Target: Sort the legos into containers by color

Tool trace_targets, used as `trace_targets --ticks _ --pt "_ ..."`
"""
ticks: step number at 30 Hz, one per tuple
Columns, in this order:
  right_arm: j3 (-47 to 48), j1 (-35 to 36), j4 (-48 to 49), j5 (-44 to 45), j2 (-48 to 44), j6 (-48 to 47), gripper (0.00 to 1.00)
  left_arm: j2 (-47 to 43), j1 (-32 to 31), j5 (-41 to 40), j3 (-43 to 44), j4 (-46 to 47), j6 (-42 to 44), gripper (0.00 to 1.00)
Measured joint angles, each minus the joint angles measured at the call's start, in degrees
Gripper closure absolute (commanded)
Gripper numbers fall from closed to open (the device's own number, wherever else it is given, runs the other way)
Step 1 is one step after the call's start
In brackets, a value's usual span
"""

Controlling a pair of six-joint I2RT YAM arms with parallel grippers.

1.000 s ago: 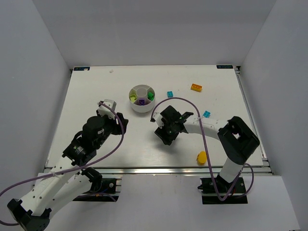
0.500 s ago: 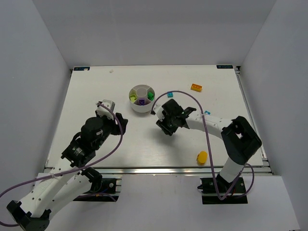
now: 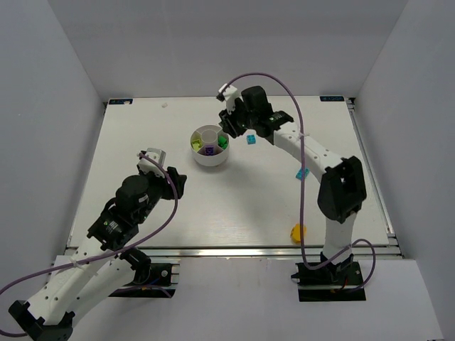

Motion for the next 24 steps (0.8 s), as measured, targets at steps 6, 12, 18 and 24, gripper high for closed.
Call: trace_targets --ticks 6,12,18,24 --pt "8.8 -1.2 -1.5 -3.8 10.4 3.6 1.00 -0.3 0.0 -0.9 0.0 -0.1 0.0 0.28" --pt "9.2 -3.1 -2.6 -5.8 12.8 6.5 1.00 -0.6 0.0 -0.9 0.0 -0.1 0.0 0.28" --pt "8.6 -4.6 -2.0 -8.1 12.8 8.0 1.00 -0.7 0.0 -0.9 0.0 -0.1 0.0 0.28" --pt "7.9 -4.6 -2.1 -9.0 13.1 8.0 0.98 -0.7 0.0 -0.9 0.0 -0.1 0.0 0.28"
